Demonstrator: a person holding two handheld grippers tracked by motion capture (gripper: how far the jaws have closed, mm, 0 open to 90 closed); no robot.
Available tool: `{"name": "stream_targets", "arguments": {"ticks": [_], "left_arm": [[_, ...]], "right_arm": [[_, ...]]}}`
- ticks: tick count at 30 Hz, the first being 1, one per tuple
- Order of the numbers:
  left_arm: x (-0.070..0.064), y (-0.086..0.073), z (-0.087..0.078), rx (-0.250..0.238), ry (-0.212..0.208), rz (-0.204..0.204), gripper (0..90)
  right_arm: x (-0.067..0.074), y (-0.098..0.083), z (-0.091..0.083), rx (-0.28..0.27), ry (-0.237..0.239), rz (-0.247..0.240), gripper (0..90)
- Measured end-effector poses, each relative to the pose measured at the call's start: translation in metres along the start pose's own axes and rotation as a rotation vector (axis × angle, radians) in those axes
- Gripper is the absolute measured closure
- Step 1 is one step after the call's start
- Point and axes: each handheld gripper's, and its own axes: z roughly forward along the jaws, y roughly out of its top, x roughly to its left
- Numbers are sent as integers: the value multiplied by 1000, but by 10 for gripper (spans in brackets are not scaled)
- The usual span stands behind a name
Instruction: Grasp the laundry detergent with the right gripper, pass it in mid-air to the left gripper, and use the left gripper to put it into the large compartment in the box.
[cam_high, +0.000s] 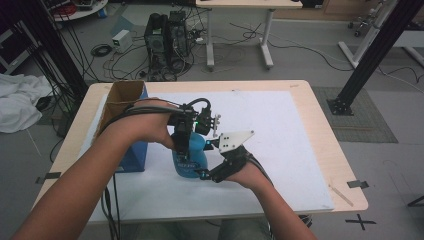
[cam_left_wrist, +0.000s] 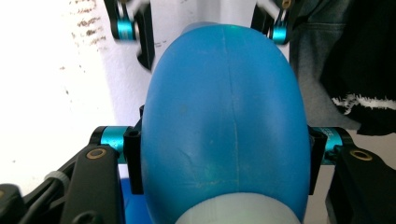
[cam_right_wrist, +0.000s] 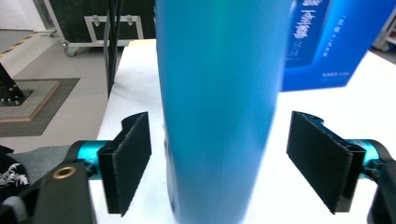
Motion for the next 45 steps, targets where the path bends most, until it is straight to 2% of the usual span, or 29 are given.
{"name": "stream_targets", "arguments": {"ticks": [1, 4, 6, 7, 8, 9, 10, 11, 12, 13, 14, 15, 16, 17, 18, 22, 23, 27, 32, 34, 37, 40, 41, 42, 43, 45], "left_arm": [[1, -1, -1, 0, -1, -2, 389], [1, -4, -6, 1, 6, -23, 389], [2, -8, -10, -2, 4, -33, 389], [2, -9, -13, -2, 0, -40, 389], [3, -11, -15, -5, -3, -41, 389], [3, -13, -18, -4, 1, -51, 389], [4, -15, -21, -5, -3, -64, 389], [4, -17, -24, -6, 0, -68, 389], [5, -19, -27, -5, 5, -67, 389], [6, -21, -31, -6, 2, -85, 389], [8, -24, -34, -5, 3, -84, 389], [8, -27, -38, -5, -7, -111, 388], [11, -29, -41, -7, 3, -111, 388], [11, -32, -45, -13, -8, -140, 388], [13, -35, -49, -12, 5, -141, 388], [18, -45, -63, -25, 2, -213, 388], [19, -48, -67, -30, 3, -235, 388], [25, -59, -78, -50, 2, -315, 388], [33, -76, -91, -83, -38, -430, 388], [35, -84, -96, -94, -36, -467, 388], [37, -95, -102, -90, -30, -511, 388], [40, -109, -108, -92, -26, -574, 388], [40, -112, -109, -89, -25, -584, 388], [40, -117, -111, -97, -22, -615, 388], [41, -121, -112, -88, -19, -616, 388], [42, -129, -115, -97, -17, -656, 388]], "right_arm": [[1, 1, -4, 12, -2, 31, 208], [-2, 3, -12, 34, -15, 19, 207], [-4, 4, -15, 21, -28, 4, 142], [-4, 5, -17, 32, -40, 12, 136], [-6, 6, -20, 48, -33, 2, 135], [-7, 6, -22, 45, -39, -22, 135], [-7, 7, -24, 41, -48, -22, 135], [-6, 8, -29, 65, -62, -4, 135], [-7, 9, -30, 66, -67, -12, 135], [-8, 10, -33, 85, -69, -13, 135], [-8, 11, -35, 95, -68, 6, 134], [-9, 12, -38, 120, -67, 21, 134], [-10, 12, -40, 139, -65, 23, 133], [-12, 13, -42, 154, -63, 20, 132], [-13, 13, -43, 172, -59, 26, 131], [-17, 12, -50, 247, -55, 38, 130], [-17, 11, -50, 241, -64, 27, 130], [-19, 12, -53, 261, -63, 47, 131], [-20, 12, -52, 276, -69, 49, 130], [-20, 12, -51, 283, -66, 45, 130], [-18, 12, -51, 305, -54, 72, 131], [-20, 11, -50, 295, -62, 54, 130], [-19, 12, -50, 313, -49, 71, 131], [-20, 12, -50, 305, -54, 52, 130], [-20, 12, -49, 307, -58, 51, 130], [-19, 12, -49, 311, -57, 54, 130]]}}
